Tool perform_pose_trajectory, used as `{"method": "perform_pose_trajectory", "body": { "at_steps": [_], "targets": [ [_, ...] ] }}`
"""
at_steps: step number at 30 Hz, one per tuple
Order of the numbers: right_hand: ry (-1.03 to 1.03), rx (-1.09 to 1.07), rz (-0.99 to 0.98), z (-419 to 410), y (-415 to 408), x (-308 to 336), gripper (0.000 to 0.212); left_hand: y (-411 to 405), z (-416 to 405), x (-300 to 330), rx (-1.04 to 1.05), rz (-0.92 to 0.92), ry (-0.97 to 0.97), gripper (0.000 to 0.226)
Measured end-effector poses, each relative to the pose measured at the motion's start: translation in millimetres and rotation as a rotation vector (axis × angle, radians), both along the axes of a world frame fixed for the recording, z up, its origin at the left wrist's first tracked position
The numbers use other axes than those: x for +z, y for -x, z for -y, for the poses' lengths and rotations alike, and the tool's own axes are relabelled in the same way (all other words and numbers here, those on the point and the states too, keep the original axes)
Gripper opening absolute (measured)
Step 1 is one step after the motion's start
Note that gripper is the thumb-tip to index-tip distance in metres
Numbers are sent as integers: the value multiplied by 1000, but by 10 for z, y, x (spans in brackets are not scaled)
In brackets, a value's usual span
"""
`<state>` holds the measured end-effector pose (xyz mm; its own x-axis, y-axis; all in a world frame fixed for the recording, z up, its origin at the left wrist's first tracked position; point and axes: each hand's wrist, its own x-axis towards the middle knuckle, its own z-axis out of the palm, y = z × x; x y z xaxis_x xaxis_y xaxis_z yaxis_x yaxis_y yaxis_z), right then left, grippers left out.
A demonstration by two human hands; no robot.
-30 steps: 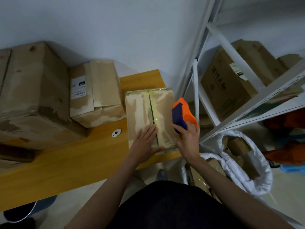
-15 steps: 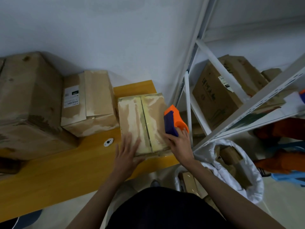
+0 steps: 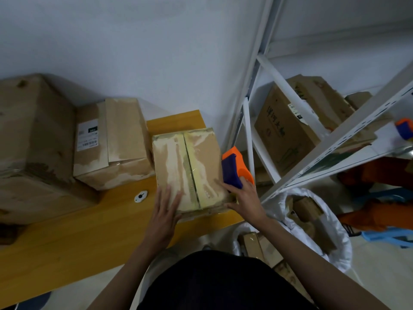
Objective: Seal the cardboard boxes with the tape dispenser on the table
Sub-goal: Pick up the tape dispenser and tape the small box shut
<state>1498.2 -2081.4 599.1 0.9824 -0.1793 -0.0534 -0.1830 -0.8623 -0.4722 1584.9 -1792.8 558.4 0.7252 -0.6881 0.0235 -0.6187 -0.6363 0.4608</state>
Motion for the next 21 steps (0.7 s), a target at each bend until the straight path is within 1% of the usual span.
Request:
{"method": "perform_pose_trajectory", "body": {
  "at_steps": [1, 3, 5, 7, 9, 13, 15, 18, 21],
  "targets": [
    [4, 12, -3, 10, 3, 5, 95, -14, -15, 8, -2, -16, 7, 61],
    [32, 24, -9, 16, 5, 8, 94, -37, -44, 49, 25, -57, 35, 63],
    [57, 16, 6, -9, -13, 1, 90, -48, -60, 100, 143, -89, 84, 62],
    [29, -1, 15, -60, -44, 3, 86, -64, -45, 158, 312, -166, 134, 61],
    [21, -11, 11, -99, -110, 26, 83, -120, 3, 237, 402, -244, 135, 60],
    [68, -8, 7, -79, -384, 81, 77, -353, 197, 460, 370, -235, 25, 55],
    [84, -21, -38, -47, -569, 96, 75, -531, 296, 525, 347, -194, -24, 51],
    [120, -49, -72, 20, -859, 73, 74, -868, 412, 528, 294, -136, -150, 47],
    [134, -94, -123, 93, -1138, 63, 74, -1189, 529, 538, 255, -123, -267, 42]
  ]
}}
